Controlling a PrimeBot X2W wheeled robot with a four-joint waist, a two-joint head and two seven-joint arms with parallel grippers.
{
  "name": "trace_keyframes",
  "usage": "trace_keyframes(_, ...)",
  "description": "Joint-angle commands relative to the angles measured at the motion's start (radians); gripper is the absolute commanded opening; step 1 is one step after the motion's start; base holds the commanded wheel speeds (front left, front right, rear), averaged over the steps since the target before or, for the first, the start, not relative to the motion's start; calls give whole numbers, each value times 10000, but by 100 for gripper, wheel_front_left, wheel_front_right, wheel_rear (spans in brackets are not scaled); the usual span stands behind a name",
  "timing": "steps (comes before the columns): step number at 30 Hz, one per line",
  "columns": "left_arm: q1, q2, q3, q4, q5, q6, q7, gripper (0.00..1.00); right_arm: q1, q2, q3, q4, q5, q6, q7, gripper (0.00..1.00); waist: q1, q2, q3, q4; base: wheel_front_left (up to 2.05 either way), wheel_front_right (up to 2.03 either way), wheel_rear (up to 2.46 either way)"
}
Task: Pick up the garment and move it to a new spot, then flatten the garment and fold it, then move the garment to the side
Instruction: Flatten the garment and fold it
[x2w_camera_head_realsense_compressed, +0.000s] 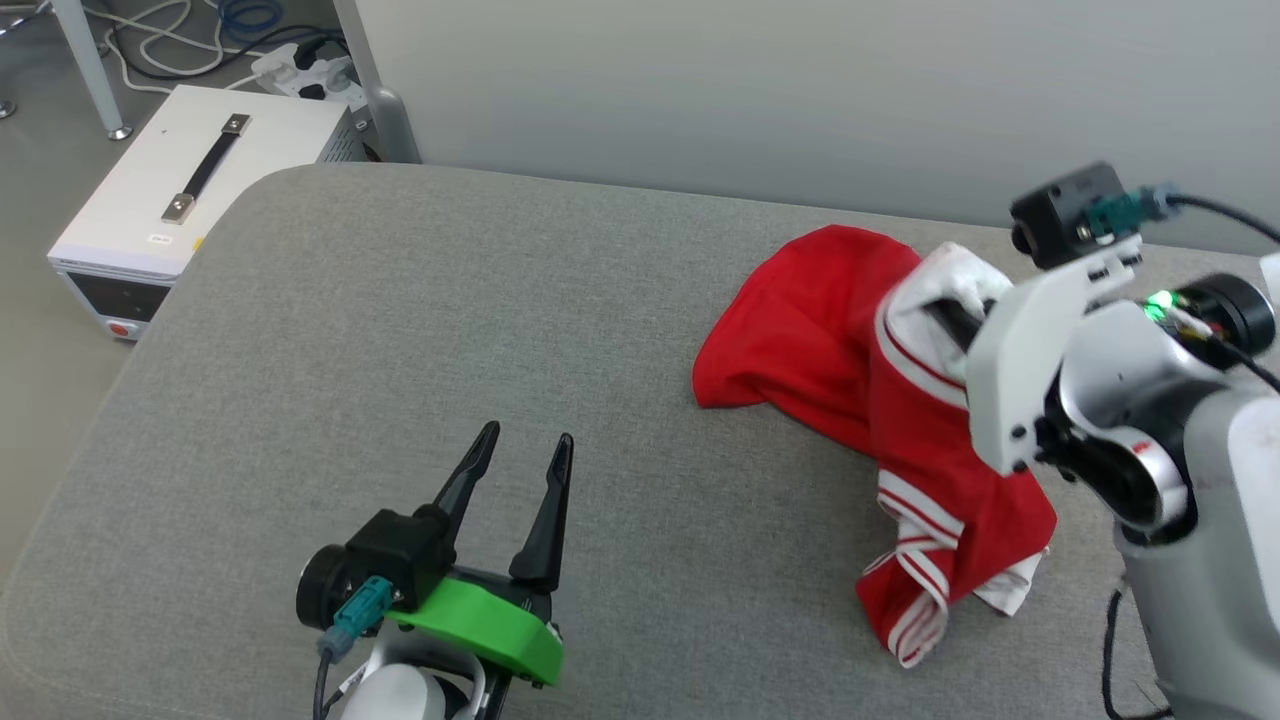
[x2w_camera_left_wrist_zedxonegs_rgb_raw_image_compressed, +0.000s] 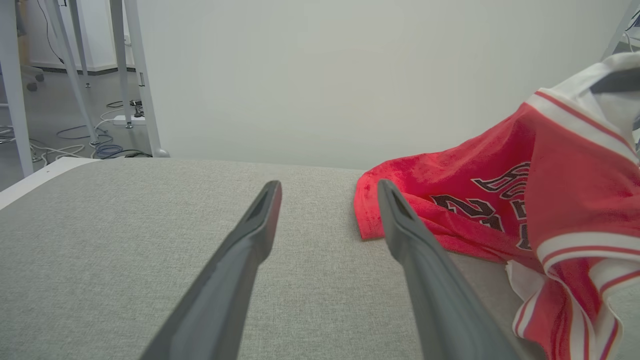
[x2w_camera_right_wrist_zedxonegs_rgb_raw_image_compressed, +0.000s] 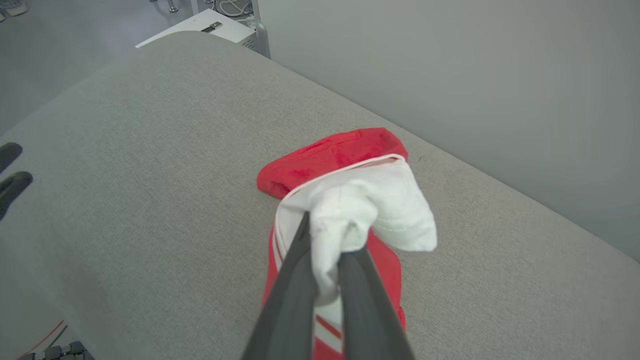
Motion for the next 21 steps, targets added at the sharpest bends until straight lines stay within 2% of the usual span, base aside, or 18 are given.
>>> trace_keyframes(1,125,-46,111,-44,-64,-30,-59,100,-639,263,202,207,241,-7,-233,0,0,0,-88,76,0,0,0)
trace_keyframes(7,188,-49,347,-79,-41,-30,-59,100,-2891,1304,572,1250,805,-7,-1750,0,0,0,-182,120,0,0,0)
trace_keyframes(12,257,-57,569,-146,-1,-30,-59,100,-4035,1639,258,2011,1041,-7,-3069,0,0,0,-248,95,0,0,0)
trace_keyframes(16,367,-67,799,-236,26,-30,-59,100,-3928,1378,-242,2313,917,-7,-3403,0,0,0,-232,-95,0,0,0)
trace_keyframes(21,392,-90,901,-270,47,-30,-59,100,-2199,574,-1216,1991,855,-7,-3107,0,0,0,-152,-391,0,0,0)
